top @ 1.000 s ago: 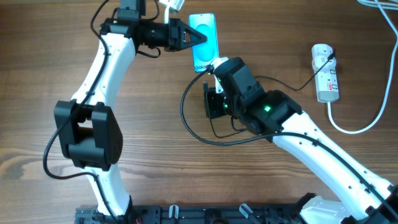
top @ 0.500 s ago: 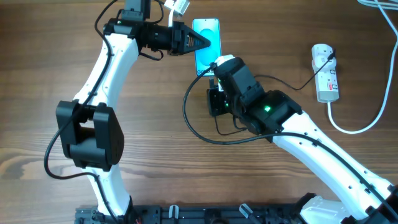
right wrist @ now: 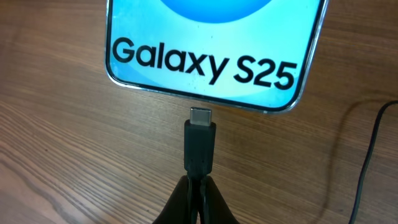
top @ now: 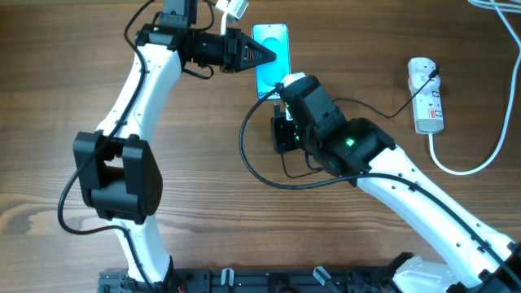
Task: Plug charger to phone and switch on socket
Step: 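Align the USB-C plug under the phone's bottom port with the right gripper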
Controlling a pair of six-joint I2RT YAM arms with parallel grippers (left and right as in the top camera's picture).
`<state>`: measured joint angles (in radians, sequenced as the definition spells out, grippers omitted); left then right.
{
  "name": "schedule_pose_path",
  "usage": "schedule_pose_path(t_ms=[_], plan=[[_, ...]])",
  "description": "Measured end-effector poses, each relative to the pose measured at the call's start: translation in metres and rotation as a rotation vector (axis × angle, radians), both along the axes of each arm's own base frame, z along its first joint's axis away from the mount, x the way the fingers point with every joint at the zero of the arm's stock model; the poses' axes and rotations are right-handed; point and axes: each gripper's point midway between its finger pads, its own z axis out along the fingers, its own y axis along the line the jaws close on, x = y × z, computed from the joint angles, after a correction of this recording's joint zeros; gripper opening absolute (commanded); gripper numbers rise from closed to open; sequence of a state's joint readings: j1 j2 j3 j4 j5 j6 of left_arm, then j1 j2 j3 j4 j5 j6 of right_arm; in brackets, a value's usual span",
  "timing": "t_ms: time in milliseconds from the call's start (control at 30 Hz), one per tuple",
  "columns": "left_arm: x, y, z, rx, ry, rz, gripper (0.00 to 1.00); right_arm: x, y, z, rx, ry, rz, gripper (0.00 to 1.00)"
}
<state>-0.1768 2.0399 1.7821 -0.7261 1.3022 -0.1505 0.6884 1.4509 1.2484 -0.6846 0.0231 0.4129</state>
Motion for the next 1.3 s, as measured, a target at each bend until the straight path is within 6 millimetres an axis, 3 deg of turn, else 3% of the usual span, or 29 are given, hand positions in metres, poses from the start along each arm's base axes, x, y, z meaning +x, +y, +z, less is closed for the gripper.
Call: schedule_pose_path(t_ms=[1300], plan=[[-0.0028,-0.0007,0.0039,-0.024,-0.007,-0.018,0.04,0.0000,0.0034,0.0018,0.014,-0.003,0.013,0.04]])
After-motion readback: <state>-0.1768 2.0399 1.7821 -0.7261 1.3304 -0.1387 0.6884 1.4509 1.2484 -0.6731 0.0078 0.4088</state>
